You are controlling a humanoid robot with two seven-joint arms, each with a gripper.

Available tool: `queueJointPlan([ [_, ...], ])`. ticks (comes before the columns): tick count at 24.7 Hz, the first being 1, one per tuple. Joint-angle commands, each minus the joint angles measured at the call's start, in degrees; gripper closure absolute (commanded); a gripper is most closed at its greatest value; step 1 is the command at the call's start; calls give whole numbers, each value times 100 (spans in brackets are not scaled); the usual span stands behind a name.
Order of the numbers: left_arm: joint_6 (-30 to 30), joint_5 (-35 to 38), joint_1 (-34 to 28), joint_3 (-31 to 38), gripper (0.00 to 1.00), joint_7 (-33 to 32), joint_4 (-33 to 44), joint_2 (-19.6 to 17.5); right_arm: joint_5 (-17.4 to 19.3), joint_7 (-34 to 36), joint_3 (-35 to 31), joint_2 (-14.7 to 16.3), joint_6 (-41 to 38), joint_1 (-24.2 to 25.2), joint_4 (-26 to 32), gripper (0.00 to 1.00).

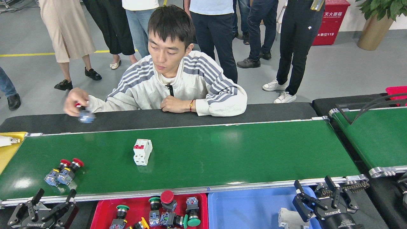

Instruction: Pick switch part from conveyor to tray

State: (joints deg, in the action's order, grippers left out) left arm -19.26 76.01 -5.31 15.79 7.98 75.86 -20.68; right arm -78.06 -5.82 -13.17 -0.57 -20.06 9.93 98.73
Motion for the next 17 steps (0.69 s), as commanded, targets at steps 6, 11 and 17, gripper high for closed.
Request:
queueJointPlan([
  [6, -447, -16, 1155, -41, 0, 134, -2058, -867, 28, 37, -2, 48, -200, -140, 23, 1],
  [11, -1256, -16, 1656, -67, 0, 415, -2990, -1070, 37, 19, -2, 39, -262, -167, -21, 1],
  [17, -1335, -16, 2183, -76, 0, 424, -3921, -1061, 37, 11, 25, 101, -288, -272, -170, 1],
])
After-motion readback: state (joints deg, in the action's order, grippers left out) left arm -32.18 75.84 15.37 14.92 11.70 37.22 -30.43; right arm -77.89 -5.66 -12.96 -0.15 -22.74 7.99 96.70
